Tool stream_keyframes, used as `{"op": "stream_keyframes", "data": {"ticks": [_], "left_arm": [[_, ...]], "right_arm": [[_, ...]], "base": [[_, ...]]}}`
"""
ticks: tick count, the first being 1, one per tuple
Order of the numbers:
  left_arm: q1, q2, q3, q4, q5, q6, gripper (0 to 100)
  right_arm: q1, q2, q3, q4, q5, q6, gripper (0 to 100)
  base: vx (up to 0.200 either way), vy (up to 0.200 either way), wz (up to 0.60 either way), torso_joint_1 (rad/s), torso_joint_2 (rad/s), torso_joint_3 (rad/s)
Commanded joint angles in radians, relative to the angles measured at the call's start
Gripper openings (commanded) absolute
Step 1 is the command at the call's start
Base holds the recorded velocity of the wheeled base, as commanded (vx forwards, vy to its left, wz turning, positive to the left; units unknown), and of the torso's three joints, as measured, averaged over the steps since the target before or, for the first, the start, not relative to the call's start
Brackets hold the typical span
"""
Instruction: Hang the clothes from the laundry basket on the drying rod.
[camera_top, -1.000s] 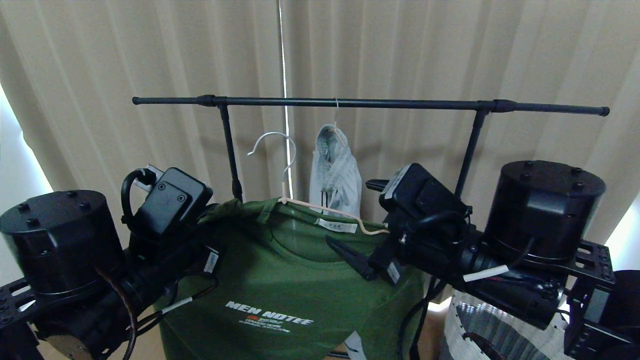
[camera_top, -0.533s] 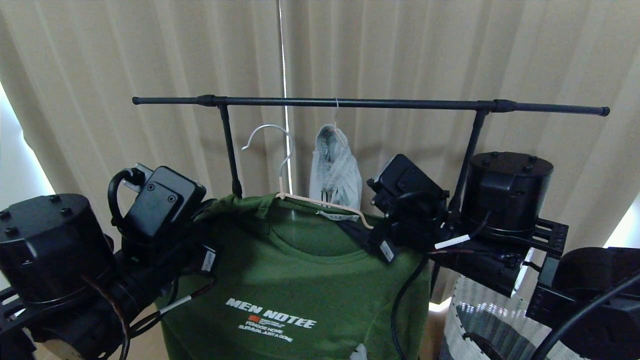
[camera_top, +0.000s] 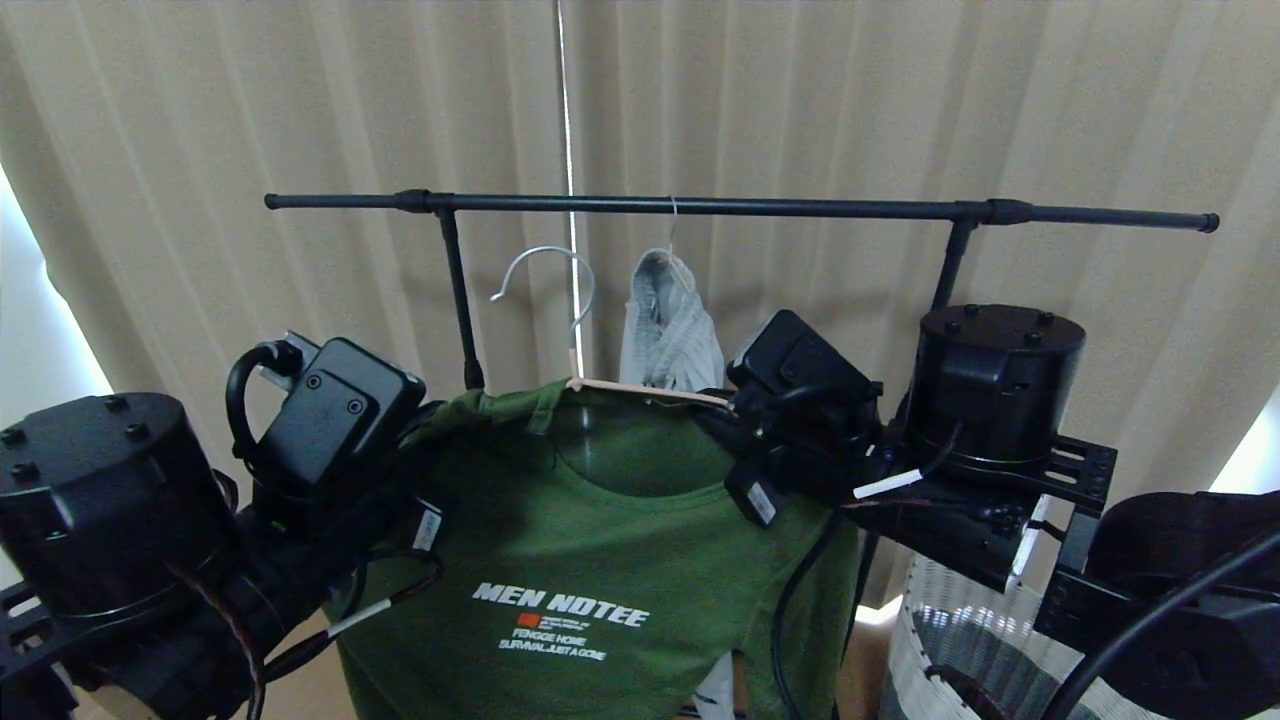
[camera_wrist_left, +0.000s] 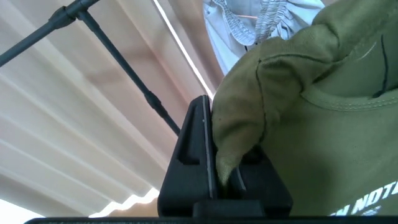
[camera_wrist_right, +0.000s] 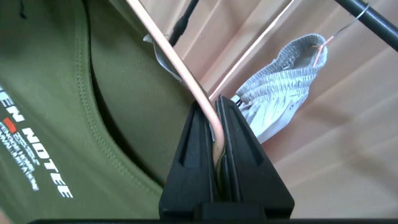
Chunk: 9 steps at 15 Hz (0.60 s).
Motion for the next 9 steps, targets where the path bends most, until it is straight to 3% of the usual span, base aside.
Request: {"op": "stream_keyframes", "data": {"ticks": [1, 3, 4, 9], "left_arm": [[-0.003, 0.002, -0.001, 0.000, 0.000, 0.000, 0], [-0.003, 0.000, 0.001, 0.000, 0.000, 0.000, 0], [-0.003, -0.001, 0.002, 0.000, 0.000, -0.002, 100], [0.000, -0.046, -0.009, 0.000, -0.022, -0.017, 100]], "right_arm": [[0.001, -0.001, 0.001, 0.001, 0.000, 0.000, 0], [0.001, -0.002, 0.001, -0.001, -0.001, 0.000, 0], [0.001, -0.004, 0.002, -0.002, -0.001, 0.000, 0], [-0.010, -0.053, 0.037, -0.005, -0.016, 0.000, 0]], "base": [[0.000, 0.000, 0.00, 0.000, 0.00, 0.000], [0.000, 0.000, 0.00, 0.000, 0.00, 0.000], [0.000, 0.000, 0.00, 0.000, 0.00, 0.000], [0.000, 0.000, 0.00, 0.000, 0.00, 0.000]]}}
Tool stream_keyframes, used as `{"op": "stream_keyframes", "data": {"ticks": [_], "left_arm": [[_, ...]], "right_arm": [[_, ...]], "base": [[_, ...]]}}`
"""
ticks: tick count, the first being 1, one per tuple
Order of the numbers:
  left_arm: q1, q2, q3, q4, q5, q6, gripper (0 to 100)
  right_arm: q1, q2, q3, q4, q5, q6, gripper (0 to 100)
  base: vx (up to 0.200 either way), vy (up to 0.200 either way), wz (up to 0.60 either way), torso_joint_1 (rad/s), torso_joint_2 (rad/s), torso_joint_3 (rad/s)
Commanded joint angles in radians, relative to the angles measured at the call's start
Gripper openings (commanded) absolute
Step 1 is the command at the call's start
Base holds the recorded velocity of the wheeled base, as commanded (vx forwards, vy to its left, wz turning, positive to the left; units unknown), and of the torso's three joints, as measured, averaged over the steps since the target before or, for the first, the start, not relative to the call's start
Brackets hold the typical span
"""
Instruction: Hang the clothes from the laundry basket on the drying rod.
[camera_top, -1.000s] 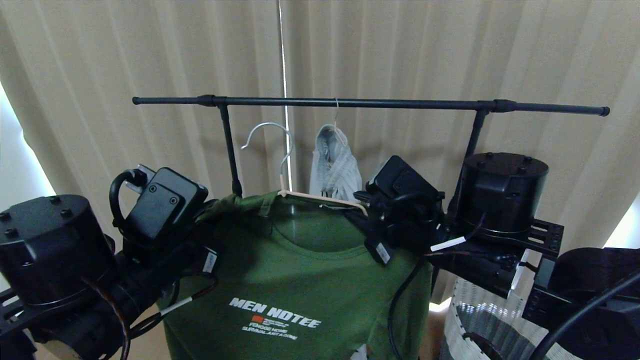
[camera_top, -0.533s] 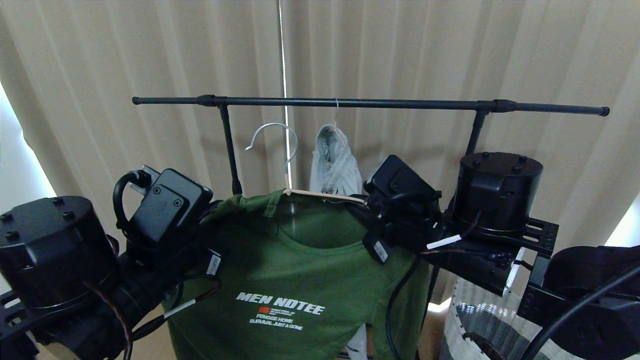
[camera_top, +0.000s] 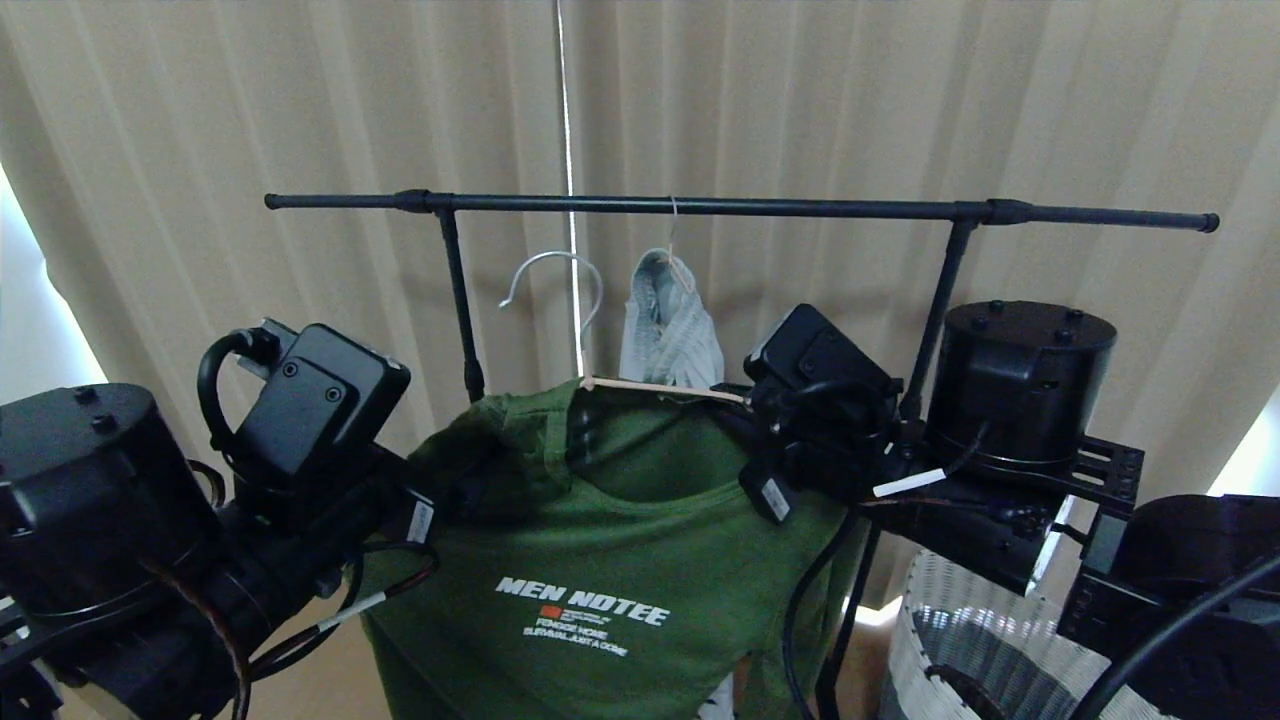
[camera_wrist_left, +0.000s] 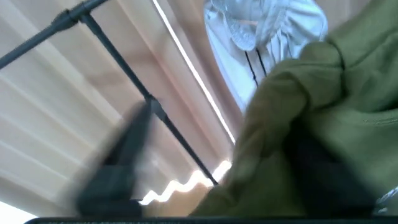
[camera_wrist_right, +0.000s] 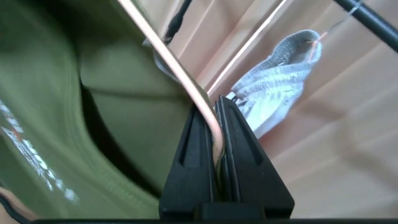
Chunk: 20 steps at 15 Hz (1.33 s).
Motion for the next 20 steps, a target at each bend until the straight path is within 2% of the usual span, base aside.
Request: {"op": "stream_keyframes", "data": {"ticks": [1, 3, 7, 9, 11, 14, 15, 16, 18, 20], "left_arm": [[0.004, -0.039, -0.001, 0.001, -0.017, -0.019, 100], [0.004, -0.067, 0.010, 0.004, -0.046, -0.037, 100], [0.006, -0.087, 0.031, 0.004, -0.049, -0.065, 100], [0.007, -0.127, 0.082, 0.004, -0.049, -0.097, 100], [0.046, -0.153, 0.137, 0.004, -0.048, -0.134, 100], [0.125, -0.154, 0.266, 0.000, -0.055, -0.184, 100], [0.125, -0.151, 0.280, 0.000, -0.086, -0.235, 100], [0.124, -0.151, 0.281, 0.000, -0.112, -0.250, 100], [0.124, -0.143, 0.281, 0.003, -0.158, -0.249, 100], [0.132, -0.096, 0.269, 0.001, -0.166, -0.249, 100]], "right_arm": [[-0.025, -0.034, 0.032, -0.001, -0.001, -0.002, 0], [-0.073, -0.043, 0.046, -0.004, -0.001, -0.002, 0], [-0.154, -0.079, 0.070, -0.005, -0.001, -0.020, 0], [-0.189, -0.131, 0.115, -0.005, -0.001, -0.043, 0], [-0.211, -0.166, 0.130, -0.004, -0.001, -0.042, 0], [-0.217, -0.198, 0.151, -0.011, 0.001, -0.040, 0], [-0.215, -0.209, 0.142, -0.013, 0.001, -0.040, 0], [-0.215, -0.220, 0.141, -0.013, 0.005, -0.040, 0], [-0.215, -0.244, 0.145, -0.013, 0.013, -0.038, 0], [-0.211, -0.266, 0.142, -0.011, 0.016, -0.038, 0]], "base": [[0.000, 0.000, 0.00, 0.000, 0.00, 0.000], [0.000, 0.000, 0.00, 0.000, 0.00, 0.000], [0.000, 0.000, 0.00, 0.000, 0.00, 0.000], [0.000, 0.000, 0.00, 0.000, 0.00, 0.000], [0.000, 0.000, 0.00, 0.000, 0.00, 0.000], [0.000, 0.000, 0.00, 0.000, 0.00, 0.000], [0.000, 0.000, 0.00, 0.000, 0.00, 0.000], [0.000, 0.000, 0.00, 0.000, 0.00, 0.000], [0.000, 0.000, 0.00, 0.000, 0.00, 0.000], [0.000, 0.000, 0.00, 0.000, 0.00, 0.000]]}}
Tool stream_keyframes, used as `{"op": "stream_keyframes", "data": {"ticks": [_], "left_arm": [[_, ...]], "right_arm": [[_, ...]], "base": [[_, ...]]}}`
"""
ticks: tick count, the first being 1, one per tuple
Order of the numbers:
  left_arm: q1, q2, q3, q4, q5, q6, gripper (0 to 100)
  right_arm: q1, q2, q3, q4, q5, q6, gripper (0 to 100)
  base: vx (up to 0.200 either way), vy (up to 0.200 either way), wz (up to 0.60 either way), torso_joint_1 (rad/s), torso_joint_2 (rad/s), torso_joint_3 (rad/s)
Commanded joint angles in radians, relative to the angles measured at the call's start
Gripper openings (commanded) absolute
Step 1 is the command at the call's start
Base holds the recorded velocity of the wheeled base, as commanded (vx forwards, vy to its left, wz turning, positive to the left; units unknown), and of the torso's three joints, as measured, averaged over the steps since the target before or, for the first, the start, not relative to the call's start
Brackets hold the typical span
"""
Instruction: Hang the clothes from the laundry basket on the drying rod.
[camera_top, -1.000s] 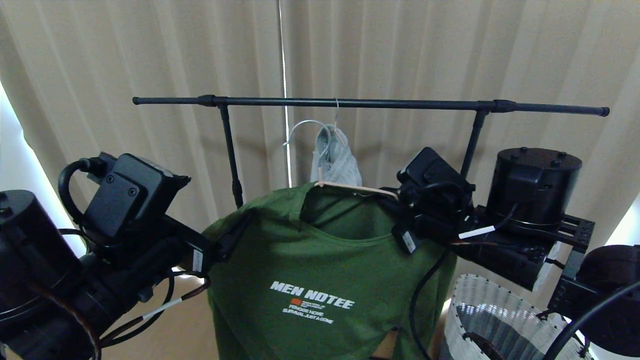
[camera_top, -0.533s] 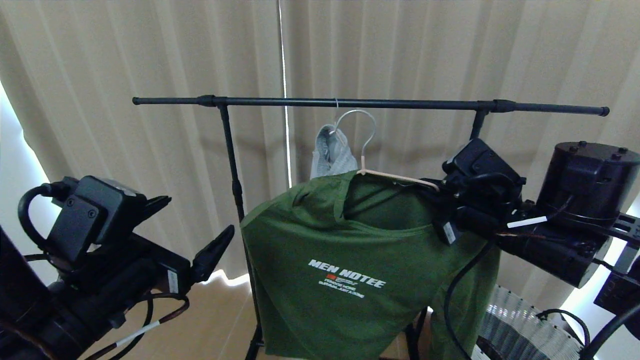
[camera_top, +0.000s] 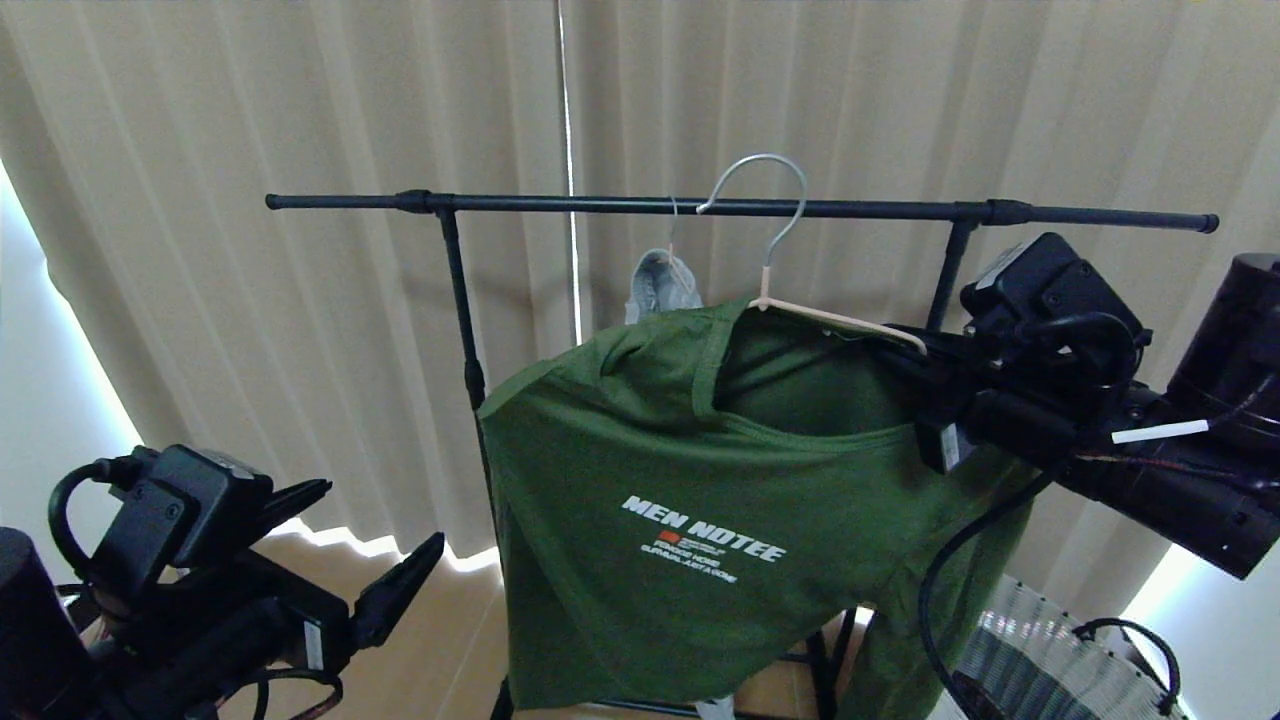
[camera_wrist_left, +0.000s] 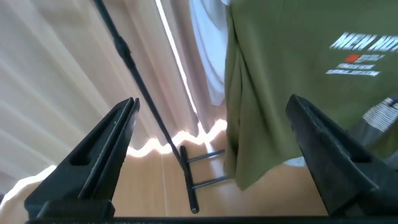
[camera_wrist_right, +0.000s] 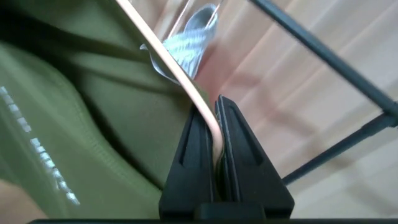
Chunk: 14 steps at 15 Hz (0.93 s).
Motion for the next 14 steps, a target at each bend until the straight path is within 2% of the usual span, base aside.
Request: {"op": "stream_keyframes", "data": {"ticks": [1, 6, 13, 14], "left_arm": [[0.009, 0.054, -0.021, -0.003, -0.001, 0.000, 100], [0.010, 0.135, -0.150, -0.002, -0.002, 0.001, 100], [0.055, 0.097, -0.104, -0.003, -0.004, 0.000, 100], [0.087, 0.086, -0.107, -0.006, -0.030, 0.001, 100]], "right_arm": [[0.005, -0.035, -0.003, 0.000, 0.010, 0.000, 0], [0.025, -0.055, -0.006, 0.000, 0.045, 0.000, 0], [0.022, -0.076, -0.012, 0.000, 0.053, 0.003, 0], [0.020, -0.075, -0.021, 0.003, 0.056, 0.004, 0]], "base": [[0.000, 0.000, 0.00, 0.000, 0.00, 0.000], [0.000, 0.000, 0.00, 0.000, 0.00, 0.000], [0.000, 0.000, 0.00, 0.000, 0.00, 0.000], [0.000, 0.000, 0.00, 0.000, 0.00, 0.000]]}}
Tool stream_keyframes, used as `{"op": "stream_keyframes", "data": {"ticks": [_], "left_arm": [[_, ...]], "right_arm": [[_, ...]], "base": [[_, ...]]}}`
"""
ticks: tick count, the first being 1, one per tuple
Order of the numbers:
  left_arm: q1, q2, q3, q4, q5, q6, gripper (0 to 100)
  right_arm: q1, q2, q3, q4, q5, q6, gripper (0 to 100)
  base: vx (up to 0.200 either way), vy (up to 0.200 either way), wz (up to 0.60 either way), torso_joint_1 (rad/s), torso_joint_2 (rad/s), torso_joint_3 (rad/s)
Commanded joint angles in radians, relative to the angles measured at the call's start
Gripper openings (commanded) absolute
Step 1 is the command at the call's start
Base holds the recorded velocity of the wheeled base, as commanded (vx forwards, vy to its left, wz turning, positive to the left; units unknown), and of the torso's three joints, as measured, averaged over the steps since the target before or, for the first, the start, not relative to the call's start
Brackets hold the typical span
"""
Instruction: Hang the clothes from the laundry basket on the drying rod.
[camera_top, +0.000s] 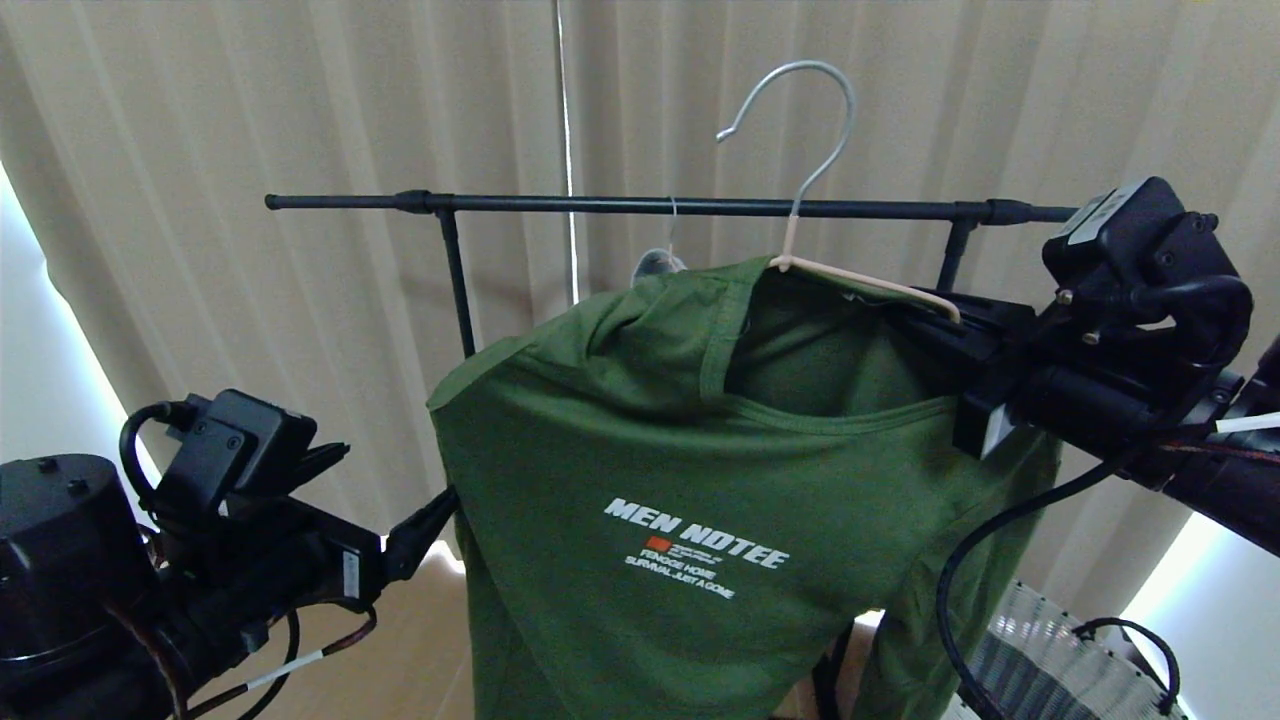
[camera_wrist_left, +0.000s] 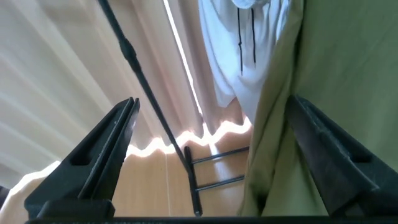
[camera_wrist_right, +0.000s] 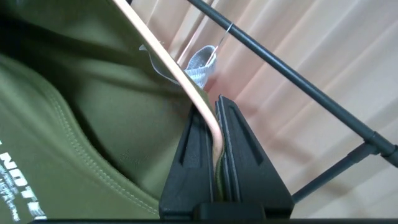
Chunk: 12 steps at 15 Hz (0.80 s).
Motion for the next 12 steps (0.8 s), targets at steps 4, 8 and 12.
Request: {"op": "stream_keyframes", "data": {"ticks": [4, 8, 12], "left_arm": [[0.221, -0.008, -0.009, -0.079, -0.375, 0.042, 100], [0.290, 0.024, 0.012, -0.097, -0.557, 0.154, 100], [0.232, 0.038, 0.020, -0.100, -0.605, 0.156, 100]], "right_arm": [[-0.066, 0.006, -0.053, 0.037, 0.071, 0.001, 0], [-0.069, 0.006, -0.062, 0.062, 0.102, 0.001, 0], [-0.068, 0.007, -0.068, 0.062, 0.120, 0.001, 0]], "base": [[0.000, 0.000, 0.00, 0.000, 0.00, 0.000], [0.000, 0.000, 0.00, 0.000, 0.00, 0.000], [0.000, 0.000, 0.00, 0.000, 0.00, 0.000]]}}
